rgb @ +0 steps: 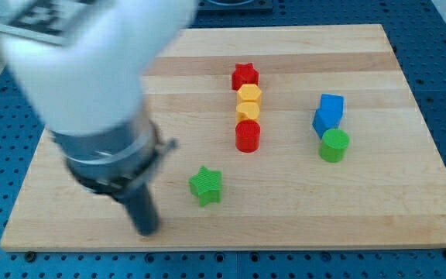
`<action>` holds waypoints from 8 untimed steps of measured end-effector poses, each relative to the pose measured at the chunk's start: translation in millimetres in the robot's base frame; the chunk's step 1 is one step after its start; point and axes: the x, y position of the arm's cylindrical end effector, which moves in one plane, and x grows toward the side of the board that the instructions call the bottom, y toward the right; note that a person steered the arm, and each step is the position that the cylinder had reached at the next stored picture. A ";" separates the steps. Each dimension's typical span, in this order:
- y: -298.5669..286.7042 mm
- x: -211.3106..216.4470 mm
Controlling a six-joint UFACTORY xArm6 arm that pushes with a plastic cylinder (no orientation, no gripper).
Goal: Move the green star to the bottom center of the board
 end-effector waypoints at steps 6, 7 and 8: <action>1.3 -50.7; 34.1 -50.7; 41.6 -50.7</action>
